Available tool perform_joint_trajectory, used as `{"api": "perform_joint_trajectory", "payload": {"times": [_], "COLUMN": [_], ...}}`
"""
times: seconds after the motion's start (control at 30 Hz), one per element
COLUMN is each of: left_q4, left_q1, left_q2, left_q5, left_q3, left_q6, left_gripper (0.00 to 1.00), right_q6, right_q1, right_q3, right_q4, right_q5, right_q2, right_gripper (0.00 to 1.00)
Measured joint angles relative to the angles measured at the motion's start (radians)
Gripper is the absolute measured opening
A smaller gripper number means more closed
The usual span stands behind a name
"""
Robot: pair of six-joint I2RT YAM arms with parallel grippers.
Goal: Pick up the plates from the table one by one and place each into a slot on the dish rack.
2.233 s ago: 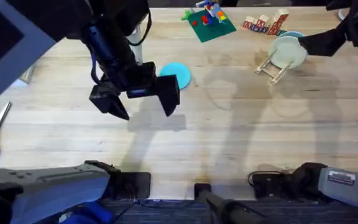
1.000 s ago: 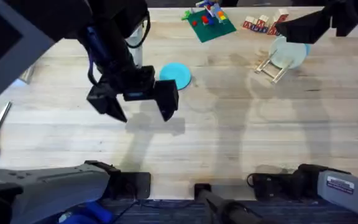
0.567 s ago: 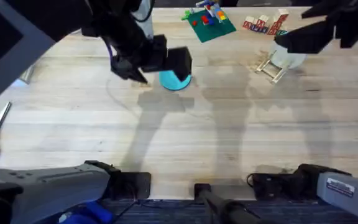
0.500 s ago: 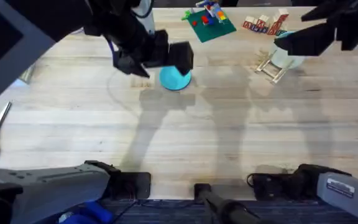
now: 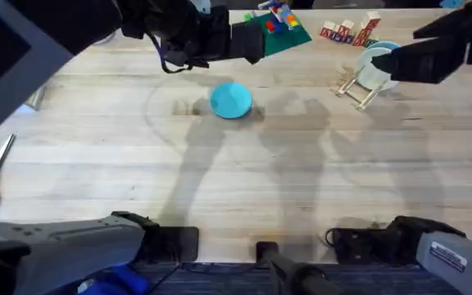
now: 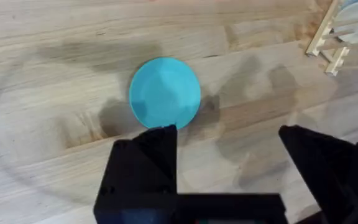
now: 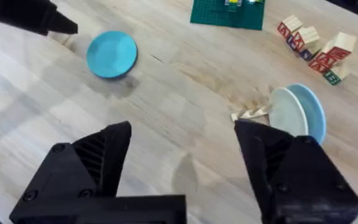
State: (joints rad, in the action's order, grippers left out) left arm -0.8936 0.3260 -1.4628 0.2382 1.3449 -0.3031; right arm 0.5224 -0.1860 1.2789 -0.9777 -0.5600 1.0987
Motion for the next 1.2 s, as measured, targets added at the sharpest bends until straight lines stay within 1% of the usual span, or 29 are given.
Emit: {"api": "perform_joint_trajectory", "payload": {"times": [0.13,0.37,0.43,0.47,0.53,0.63,0.7,0.77,0.83,0.9,0.97,1.03,1.2], "left_q4": [-0.014,-0.006,-0.009,-0.015,-0.043,-0.109,-0.149,-0.174,-0.198,-0.218,-0.231,-0.235,-0.239], "left_q1": [0.0,-0.001,-0.011,-0.022,-0.062,-0.147,-0.209,-0.261,-0.304,-0.338,-0.361,-0.372,-0.369], "left_q2": [0.0,0.0,0.0,0.0,0.0,0.0,0.0,0.0,0.0,0.0,-0.006,-0.022,-0.081], "left_q5": [0.0,0.0,0.001,0.002,0.003,0.002,0.0,0.0,0.0,0.001,0.006,0.028,0.092], "left_q3": [0.0,0.0,0.0,0.0,0.002,0.023,0.059,0.101,0.146,0.181,0.209,0.235,0.249], "left_q6": [0.0,0.0,0.001,0.005,0.014,0.045,0.075,0.104,0.134,0.162,0.19,0.211,0.236], "left_gripper": [0.995,0.994,0.994,0.994,0.995,0.995,0.996,0.996,0.994,0.994,0.995,0.996,0.996], "right_q6": [-0.011,-0.021,-0.022,-0.021,-0.021,-0.022,-0.022,-0.022,-0.022,-0.022,-0.022,-0.022,-0.026], "right_q1": [0.0,0.0,0.0,0.0,0.0,0.0,0.0,0.0,0.0,0.0,0.0,0.0,0.0], "right_q3": [0.0,0.0,0.0,0.0,0.0,0.0,0.0,0.0,0.0,0.0,0.0,0.0,0.0], "right_q4": [-0.01,-0.057,-0.057,-0.057,-0.057,-0.057,-0.057,-0.057,-0.057,-0.058,-0.057,-0.057,-0.057], "right_q5": [0.011,0.018,0.019,0.02,0.021,0.021,0.021,0.021,0.021,0.021,0.021,0.021,0.021], "right_q2": [-0.023,-0.024,-0.024,-0.024,-0.024,-0.024,-0.024,-0.024,-0.024,-0.021,-0.014,-0.003,0.016], "right_gripper": [0.996,0.996,0.995,0.995,0.995,0.995,0.995,0.996,0.996,0.996,0.996,0.996,0.996]}}
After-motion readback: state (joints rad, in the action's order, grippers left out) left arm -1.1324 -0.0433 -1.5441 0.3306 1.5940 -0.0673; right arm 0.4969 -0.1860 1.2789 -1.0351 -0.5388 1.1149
